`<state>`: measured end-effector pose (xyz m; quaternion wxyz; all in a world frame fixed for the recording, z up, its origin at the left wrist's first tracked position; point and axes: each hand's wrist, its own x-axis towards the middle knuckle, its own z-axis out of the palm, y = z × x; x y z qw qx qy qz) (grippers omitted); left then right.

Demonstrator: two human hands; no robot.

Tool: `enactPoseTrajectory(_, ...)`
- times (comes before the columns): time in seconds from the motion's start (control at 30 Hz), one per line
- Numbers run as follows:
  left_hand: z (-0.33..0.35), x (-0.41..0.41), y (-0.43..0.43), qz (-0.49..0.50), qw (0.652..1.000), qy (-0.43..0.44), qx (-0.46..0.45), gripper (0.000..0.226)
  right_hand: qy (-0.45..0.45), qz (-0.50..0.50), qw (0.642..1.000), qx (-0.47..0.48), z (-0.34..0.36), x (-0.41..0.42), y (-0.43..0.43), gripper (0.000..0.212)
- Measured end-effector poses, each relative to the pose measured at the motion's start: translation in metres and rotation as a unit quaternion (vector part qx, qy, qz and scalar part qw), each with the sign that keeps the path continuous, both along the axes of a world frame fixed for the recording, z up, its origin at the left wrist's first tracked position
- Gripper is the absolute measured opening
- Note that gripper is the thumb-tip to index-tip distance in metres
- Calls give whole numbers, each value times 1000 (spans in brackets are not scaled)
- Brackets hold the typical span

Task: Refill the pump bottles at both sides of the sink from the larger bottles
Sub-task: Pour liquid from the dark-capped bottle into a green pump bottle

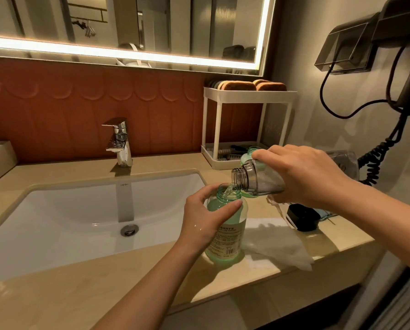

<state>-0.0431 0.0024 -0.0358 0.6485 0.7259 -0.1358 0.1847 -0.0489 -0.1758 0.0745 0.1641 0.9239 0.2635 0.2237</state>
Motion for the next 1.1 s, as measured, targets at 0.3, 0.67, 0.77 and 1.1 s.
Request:
enactPoseTrajectory(0.3, 2, -2, -1, -4, 1000, 0, -7, 33, -29, 9, 999, -20, 2, 3, -2, 83)
enactPoseTrajectory(0.67, 2, -2, -1, -2, 1000, 3, -6, 31, -53, 16, 998, -42, 4, 6, -3, 81)
enactPoseTrajectory(0.77, 3, -3, -1, -4, 1000, 0, -5, 32, -55, 17, 998, -41, 3, 7, -4, 80)
enactPoseTrajectory(1.1, 1, -2, -1, -2, 1000, 1, -9, 31, -48, 16, 998, -36, 3, 8, -2, 80)
